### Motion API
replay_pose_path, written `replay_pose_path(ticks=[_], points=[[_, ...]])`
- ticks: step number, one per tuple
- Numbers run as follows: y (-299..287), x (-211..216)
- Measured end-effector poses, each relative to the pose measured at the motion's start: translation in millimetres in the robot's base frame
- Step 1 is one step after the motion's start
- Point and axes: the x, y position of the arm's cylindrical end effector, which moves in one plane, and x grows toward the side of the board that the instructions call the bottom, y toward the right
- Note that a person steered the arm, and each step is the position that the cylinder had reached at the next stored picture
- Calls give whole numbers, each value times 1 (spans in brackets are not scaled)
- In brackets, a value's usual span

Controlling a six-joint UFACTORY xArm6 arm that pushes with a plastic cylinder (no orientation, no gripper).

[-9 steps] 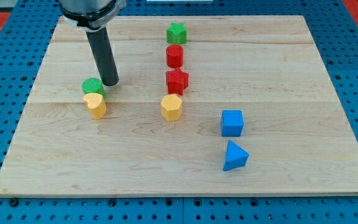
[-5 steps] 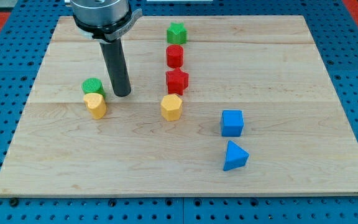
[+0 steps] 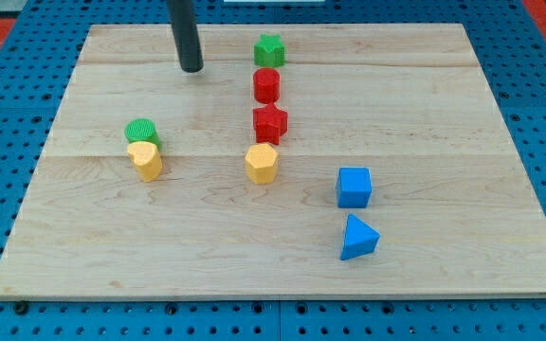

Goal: Push the green star to the top right side of the blue cube

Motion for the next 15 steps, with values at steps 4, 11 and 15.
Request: replay_pose_path(ticks=[4,11,15], points=[[171,29],[255,59],[229,89]])
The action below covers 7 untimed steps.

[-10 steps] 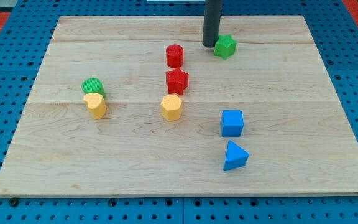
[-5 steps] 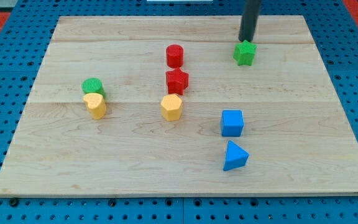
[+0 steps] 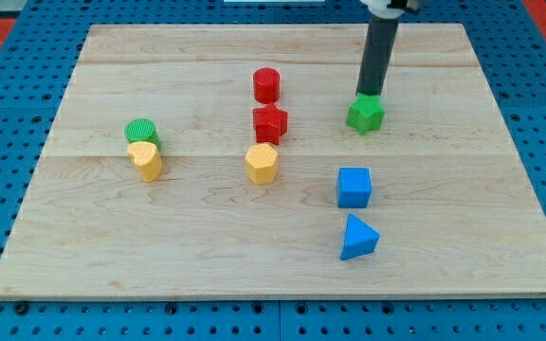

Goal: Push the green star to the top right side of the blue cube

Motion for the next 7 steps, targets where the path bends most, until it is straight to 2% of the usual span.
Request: replay_pose_path(ticks=[2,3,4,5,7], points=[[0,57],[-2,25],[1,45],[37,104],[36,107]])
